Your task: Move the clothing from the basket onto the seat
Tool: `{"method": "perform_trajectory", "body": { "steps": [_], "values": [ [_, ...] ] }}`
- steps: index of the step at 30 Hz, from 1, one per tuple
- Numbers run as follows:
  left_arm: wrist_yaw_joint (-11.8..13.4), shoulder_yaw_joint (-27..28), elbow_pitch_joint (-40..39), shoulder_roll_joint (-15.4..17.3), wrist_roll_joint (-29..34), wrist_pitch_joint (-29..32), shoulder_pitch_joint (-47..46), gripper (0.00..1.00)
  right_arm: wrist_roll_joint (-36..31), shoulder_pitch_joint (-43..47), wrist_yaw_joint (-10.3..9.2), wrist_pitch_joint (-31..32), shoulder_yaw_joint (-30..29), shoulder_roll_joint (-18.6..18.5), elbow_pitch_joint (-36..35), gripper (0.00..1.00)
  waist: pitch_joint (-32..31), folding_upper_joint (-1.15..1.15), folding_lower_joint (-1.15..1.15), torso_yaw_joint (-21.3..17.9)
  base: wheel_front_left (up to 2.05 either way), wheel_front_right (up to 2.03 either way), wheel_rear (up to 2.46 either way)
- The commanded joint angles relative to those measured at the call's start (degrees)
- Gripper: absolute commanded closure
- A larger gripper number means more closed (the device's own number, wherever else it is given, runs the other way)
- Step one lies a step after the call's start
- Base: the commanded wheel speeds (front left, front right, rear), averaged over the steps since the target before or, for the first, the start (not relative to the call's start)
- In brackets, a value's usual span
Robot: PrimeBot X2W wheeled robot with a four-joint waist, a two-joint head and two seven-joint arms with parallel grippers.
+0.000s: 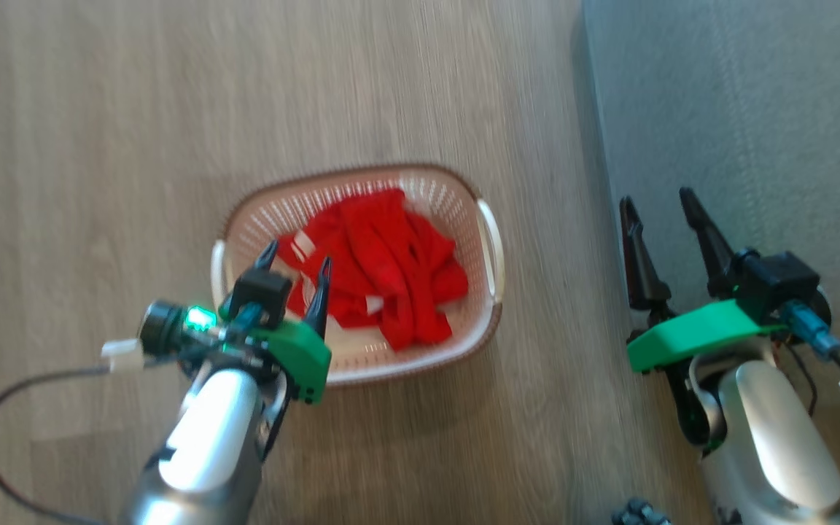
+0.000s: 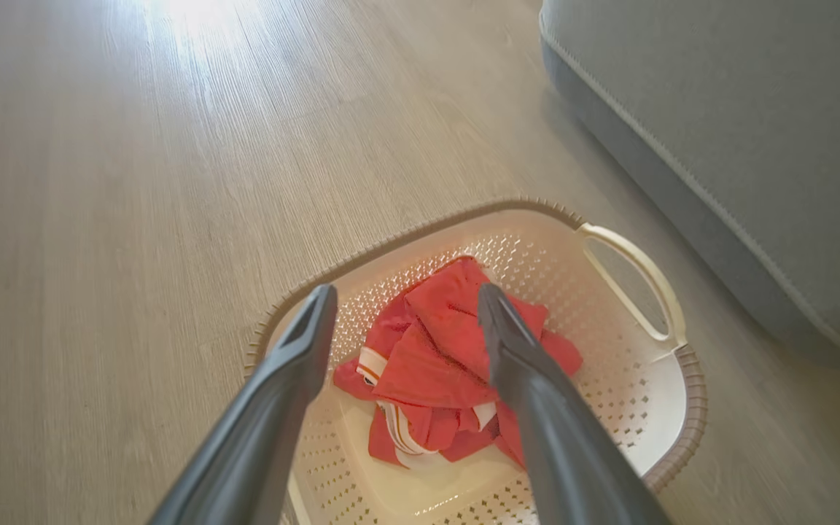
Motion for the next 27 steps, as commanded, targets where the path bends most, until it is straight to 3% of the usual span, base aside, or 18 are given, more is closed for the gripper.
{"method": "perform_trajectory", "body": {
  "steps": [1,12,27],
  "values": [
    [-0.9,0.5,1.5,0.7,1.2,-0.7,-1.8,0.00,-0.2,-1.0,0.00,-0.6,1.2,-0.5,-2.3,0.00,6.7,0.00,-0.02,-2.0,0.00,0.00,0.00],
    [-4.6,-1.6,17.4,1.3,2.4,-0.7,-14.8,0.00,1.3,-3.9,0.00,-0.6,3.5,-0.5,-4.1,0.00,17.4,0.00,-0.02,-6.4,0.00,0.00,0.00],
    [-2.8,-1.5,33.2,4.1,2.7,-0.3,-29.8,0.00,4.8,-6.2,0.00,-0.6,9.2,-0.5,-8.8,0.00,25.6,0.00,-0.02,-12.4,0.00,0.00,0.00]
  ]
}}
